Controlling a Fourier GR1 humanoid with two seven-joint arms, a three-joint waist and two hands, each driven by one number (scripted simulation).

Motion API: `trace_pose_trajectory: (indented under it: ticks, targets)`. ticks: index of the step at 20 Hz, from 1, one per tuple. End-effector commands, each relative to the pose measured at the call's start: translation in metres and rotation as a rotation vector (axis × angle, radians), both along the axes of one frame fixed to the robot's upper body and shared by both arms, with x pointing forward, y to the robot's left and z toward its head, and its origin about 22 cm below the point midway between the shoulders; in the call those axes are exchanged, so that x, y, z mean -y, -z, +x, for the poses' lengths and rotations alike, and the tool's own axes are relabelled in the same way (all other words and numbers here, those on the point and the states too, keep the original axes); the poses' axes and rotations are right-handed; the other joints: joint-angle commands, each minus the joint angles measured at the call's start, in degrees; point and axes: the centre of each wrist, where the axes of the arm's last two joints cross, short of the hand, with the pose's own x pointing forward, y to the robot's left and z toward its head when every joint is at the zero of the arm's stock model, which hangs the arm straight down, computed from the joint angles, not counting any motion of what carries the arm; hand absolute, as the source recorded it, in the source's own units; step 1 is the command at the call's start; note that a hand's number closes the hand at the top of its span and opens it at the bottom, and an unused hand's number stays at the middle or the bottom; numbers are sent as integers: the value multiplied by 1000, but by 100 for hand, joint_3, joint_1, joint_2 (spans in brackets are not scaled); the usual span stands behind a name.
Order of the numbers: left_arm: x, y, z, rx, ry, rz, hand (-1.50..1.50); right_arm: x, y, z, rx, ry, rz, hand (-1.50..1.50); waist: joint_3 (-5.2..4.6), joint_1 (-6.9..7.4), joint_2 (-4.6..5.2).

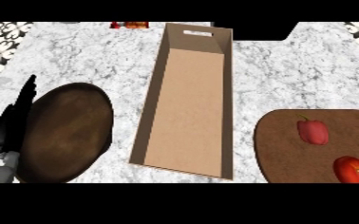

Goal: Pick the tomato from the cutting board and place it in the cardboard box

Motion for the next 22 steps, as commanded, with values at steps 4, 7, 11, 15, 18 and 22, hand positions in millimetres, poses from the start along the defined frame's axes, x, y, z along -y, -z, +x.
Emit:
trace_pose_trajectory:
  ticks: [4,7,11,15,18,22]
  targets:
    - [-14,-12,13,6,15,1,0,1,-12,14,-129,-207,-276,-150,-18,76,8]
    - [8,-4,7,-13,-1,5,0,-26,-17,33,-160,-237,-304,-150,-23,54,-27]
    - [5,4,8,-19,-6,0,0,-44,7,36,-185,-262,-350,-150,-25,-6,-31]
    - [13,11,4,-9,-11,2,0,-40,31,40,-167,-233,-371,-150,-22,-15,-31]
    - [-4,-2,-8,8,-10,13,0,-31,26,28,-189,-260,-413,-150,-22,-23,-43]
    - [6,7,0,-7,-11,7,0,-42,22,36,-171,-269,-393,-150,-24,-48,-39]
